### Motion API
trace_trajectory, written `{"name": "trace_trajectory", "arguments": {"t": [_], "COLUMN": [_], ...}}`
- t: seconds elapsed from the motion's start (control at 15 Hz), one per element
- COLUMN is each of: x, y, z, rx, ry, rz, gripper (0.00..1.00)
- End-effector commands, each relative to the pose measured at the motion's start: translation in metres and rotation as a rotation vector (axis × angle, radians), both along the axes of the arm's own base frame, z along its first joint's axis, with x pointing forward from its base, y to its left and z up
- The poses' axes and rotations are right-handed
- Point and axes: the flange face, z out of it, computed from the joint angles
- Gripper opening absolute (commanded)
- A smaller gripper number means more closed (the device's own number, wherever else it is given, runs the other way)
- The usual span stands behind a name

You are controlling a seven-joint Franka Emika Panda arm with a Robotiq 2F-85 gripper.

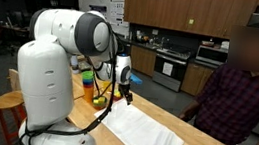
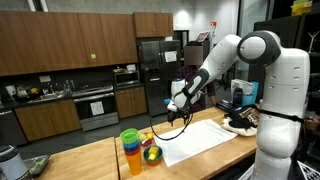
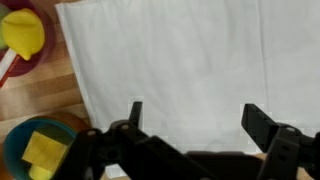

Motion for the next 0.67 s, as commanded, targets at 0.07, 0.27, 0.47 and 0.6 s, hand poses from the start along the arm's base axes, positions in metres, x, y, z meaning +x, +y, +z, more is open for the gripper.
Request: {"name": "trace_trajectory", "arguments": {"t": [0.07, 0.27, 0.47, 0.6], "x": [0.012, 0.017, 0.011, 0.010], "y": [-0.042, -0.090, -0.136, -0.162], "z": [0.002, 0.015, 0.020, 0.020], "rx": [-0.071, -0.130, -0.093, -0.044], "ry": [-0.009, -0.042, -0.056, -0.054], "rz": [-0.081, -0.255, -0.430, -0.533], "gripper": [1.00, 1.00, 1.00, 1.00]}}
